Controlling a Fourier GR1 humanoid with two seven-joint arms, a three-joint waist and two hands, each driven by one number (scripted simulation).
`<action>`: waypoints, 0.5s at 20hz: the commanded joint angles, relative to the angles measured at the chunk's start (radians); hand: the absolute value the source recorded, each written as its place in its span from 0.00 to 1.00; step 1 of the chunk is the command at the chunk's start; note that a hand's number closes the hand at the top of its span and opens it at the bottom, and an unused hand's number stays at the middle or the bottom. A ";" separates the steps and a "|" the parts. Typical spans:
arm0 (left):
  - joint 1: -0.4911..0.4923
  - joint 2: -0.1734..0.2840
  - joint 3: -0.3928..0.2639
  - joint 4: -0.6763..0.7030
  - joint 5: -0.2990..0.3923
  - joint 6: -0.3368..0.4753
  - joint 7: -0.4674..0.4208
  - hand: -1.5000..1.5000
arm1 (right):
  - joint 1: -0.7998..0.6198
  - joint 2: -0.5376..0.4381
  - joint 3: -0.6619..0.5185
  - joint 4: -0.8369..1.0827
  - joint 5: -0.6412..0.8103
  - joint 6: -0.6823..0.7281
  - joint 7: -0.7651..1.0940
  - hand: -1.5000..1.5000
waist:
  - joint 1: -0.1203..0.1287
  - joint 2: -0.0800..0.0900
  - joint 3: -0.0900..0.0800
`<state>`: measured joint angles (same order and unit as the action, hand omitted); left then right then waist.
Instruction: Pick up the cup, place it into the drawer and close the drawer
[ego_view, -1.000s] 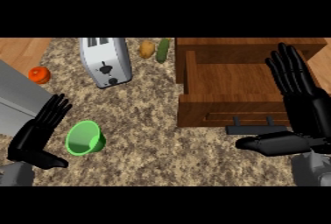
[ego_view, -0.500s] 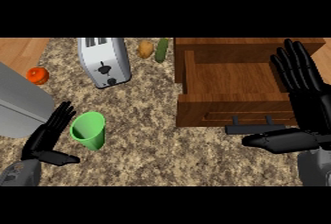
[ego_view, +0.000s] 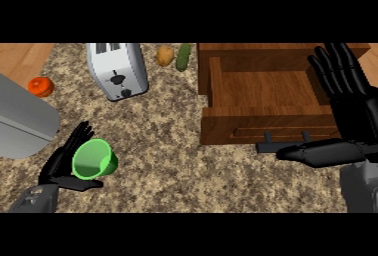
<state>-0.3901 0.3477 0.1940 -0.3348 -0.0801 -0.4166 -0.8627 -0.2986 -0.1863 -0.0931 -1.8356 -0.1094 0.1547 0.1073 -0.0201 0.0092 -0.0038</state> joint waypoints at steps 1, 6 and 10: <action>-0.007 0.028 0.000 0.066 -0.008 -0.124 -0.159 0.00 | 0.009 -0.008 0.003 -0.013 -0.010 0.016 0.012 0.00 | -0.010 0.002 -0.001; -0.003 -0.008 -0.012 0.088 -0.024 -0.084 -0.220 0.00 | 0.009 0.006 0.023 -0.061 0.000 -0.001 0.041 0.00 | -0.012 0.002 -0.002; -0.035 -0.039 -0.034 0.103 -0.048 -0.055 -0.220 0.00 | 0.003 -0.011 -0.010 -0.023 -0.020 0.014 0.024 0.00 | -0.010 0.003 -0.001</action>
<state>-0.4202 0.3281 0.1762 -0.2549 -0.1096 -0.3837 -0.9447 -0.3008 -0.1969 -0.1013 -1.8607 -0.1271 0.1644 0.1364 -0.0301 0.0115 -0.0053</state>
